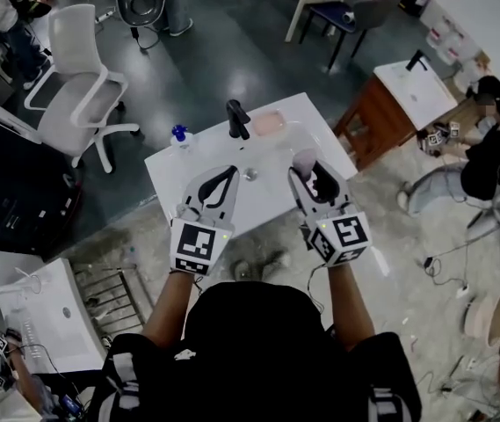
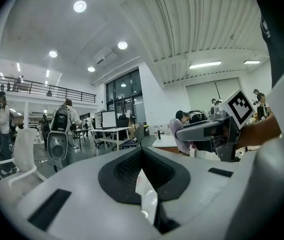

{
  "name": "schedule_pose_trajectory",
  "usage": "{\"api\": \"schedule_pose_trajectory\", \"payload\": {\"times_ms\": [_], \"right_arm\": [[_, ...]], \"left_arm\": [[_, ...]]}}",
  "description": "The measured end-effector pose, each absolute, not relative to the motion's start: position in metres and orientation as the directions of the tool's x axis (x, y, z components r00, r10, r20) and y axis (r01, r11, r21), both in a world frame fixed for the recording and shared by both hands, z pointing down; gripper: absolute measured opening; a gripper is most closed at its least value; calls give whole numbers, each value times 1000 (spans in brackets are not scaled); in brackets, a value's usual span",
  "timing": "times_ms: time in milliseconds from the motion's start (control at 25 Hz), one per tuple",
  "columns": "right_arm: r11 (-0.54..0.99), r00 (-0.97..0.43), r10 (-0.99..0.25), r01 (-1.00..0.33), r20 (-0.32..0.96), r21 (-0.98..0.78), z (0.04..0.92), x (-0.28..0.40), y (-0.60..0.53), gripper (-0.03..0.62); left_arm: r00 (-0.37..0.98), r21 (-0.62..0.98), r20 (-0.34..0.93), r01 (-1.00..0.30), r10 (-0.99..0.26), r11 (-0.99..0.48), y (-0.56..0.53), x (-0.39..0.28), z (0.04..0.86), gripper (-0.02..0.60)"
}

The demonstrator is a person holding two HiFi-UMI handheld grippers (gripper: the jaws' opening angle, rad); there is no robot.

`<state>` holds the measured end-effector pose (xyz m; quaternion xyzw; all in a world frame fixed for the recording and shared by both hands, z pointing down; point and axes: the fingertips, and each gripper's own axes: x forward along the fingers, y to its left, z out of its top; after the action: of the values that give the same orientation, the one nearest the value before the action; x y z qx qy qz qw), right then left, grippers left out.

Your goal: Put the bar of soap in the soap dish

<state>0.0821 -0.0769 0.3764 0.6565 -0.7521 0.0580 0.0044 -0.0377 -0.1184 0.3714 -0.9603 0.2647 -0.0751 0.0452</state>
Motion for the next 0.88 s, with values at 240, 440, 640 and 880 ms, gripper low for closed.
{"api": "schedule_pose_trajectory", "payload": {"times_ms": [240,440,640,880], "right_arm": [[151,-159,-983,-985,95,-84,381,93,-99,212],[183,-192,-977,-979,96,-95,387,108,-124,212],[229,-240,-965,-968,105,-100,395,121,-150,212],[288,-298,-945,-953,134,-89,405,134,-183,212]], "left_arm": [[839,-111,134,-517,-528,-849,-138,-27,376,21],[825,-128,144,-533,-547,-837,-159,-11,380,21],[809,-150,146,-551,-570,-821,-176,9,383,21],[779,-142,180,-583,-600,-800,-198,23,397,21]]}}
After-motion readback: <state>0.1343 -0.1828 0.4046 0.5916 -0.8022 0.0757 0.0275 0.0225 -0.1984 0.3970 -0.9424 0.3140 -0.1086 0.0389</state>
